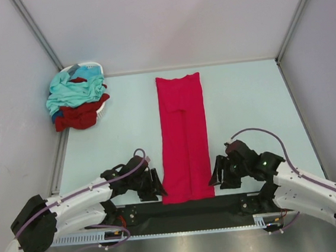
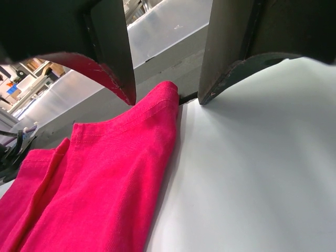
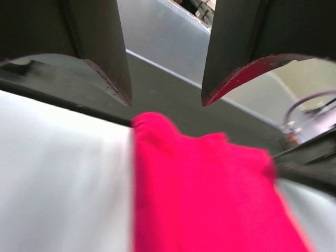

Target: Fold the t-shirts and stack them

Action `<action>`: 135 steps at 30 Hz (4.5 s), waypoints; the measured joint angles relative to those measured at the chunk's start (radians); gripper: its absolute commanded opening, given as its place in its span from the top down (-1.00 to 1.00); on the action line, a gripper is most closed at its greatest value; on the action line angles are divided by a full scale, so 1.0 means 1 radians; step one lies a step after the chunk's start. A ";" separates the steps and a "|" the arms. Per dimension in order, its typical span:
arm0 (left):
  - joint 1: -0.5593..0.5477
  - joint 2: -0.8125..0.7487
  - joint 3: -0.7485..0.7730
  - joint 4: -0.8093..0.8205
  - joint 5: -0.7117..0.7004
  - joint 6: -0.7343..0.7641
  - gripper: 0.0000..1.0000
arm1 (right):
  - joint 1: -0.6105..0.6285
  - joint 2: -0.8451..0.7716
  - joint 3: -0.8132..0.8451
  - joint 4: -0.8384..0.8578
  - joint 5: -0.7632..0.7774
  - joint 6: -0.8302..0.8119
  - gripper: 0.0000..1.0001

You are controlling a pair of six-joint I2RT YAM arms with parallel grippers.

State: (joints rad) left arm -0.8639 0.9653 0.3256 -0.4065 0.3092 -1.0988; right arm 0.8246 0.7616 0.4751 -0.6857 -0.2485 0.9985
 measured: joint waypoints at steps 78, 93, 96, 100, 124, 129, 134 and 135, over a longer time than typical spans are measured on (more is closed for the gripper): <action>0.366 0.720 0.813 0.082 -0.161 0.467 1.00 | -0.557 0.981 0.642 0.341 -0.163 -0.425 1.00; 0.430 0.879 0.960 0.083 -0.175 0.526 1.00 | -0.587 1.202 0.865 0.347 -0.210 -0.469 1.00; 0.438 0.906 0.978 0.078 -0.175 0.533 1.00 | -0.600 1.225 0.895 0.346 -0.212 -0.472 1.00; 0.447 0.947 1.030 0.075 -0.174 0.544 1.00 | -0.613 1.241 0.927 0.343 -0.211 -0.476 1.00; 0.469 1.071 1.194 0.001 -0.167 0.610 -0.98 | -0.617 1.329 1.073 0.256 -0.199 -0.517 -0.32; 0.477 1.063 1.325 -0.101 -0.176 0.639 -0.99 | -0.617 1.316 1.173 0.208 -0.197 -0.554 -1.00; 0.485 0.876 1.238 -0.084 -0.137 0.622 -0.99 | -0.604 1.149 1.049 0.273 -0.212 -0.544 -0.99; 0.485 0.811 1.186 -0.062 -0.122 0.602 -0.99 | -0.598 1.097 0.992 0.313 -0.222 -0.521 -0.99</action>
State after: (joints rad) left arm -0.3790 1.7767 1.5120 -0.4683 0.1871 -0.4965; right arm 0.2268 1.8584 1.4673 -0.3729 -0.4706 0.4778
